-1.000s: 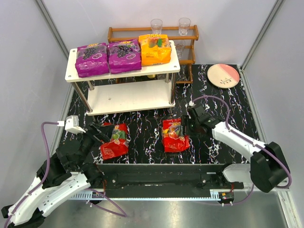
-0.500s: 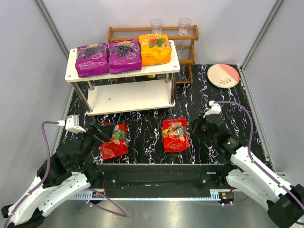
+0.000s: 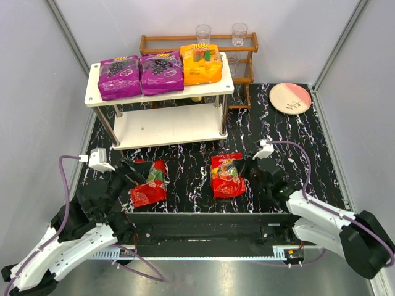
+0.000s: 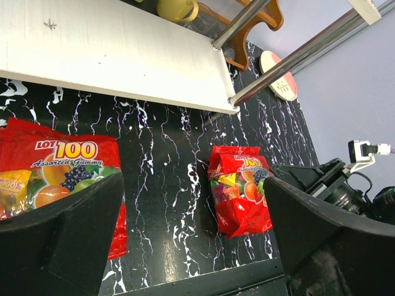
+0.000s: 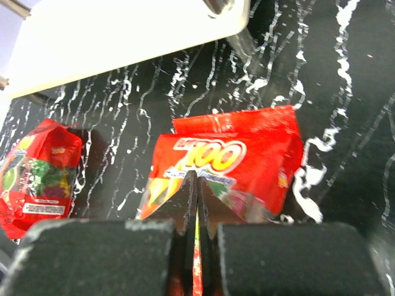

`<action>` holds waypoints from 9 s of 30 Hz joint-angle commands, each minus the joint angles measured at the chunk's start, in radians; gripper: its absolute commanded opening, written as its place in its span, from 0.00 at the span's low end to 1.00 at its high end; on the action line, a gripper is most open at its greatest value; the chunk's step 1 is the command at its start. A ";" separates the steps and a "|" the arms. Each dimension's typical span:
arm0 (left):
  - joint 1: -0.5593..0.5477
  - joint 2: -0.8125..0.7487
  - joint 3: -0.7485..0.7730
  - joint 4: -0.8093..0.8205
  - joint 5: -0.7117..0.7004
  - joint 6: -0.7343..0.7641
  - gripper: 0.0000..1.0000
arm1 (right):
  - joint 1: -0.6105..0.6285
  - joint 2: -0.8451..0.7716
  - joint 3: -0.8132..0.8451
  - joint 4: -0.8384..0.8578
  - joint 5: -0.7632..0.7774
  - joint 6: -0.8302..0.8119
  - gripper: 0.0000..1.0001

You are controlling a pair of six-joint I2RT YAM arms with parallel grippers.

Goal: Place and organize the candy bags onto the shelf

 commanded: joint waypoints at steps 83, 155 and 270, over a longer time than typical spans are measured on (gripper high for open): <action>0.003 -0.039 0.000 0.027 0.041 -0.006 0.99 | 0.205 0.326 0.223 0.122 -0.078 0.056 0.00; 0.003 -0.162 0.187 -0.158 -0.108 0.049 0.99 | 0.247 1.536 1.707 -0.023 0.093 0.527 0.00; 0.003 -0.193 0.210 -0.207 -0.108 0.011 0.99 | 0.569 1.151 0.805 0.326 -0.100 0.265 0.95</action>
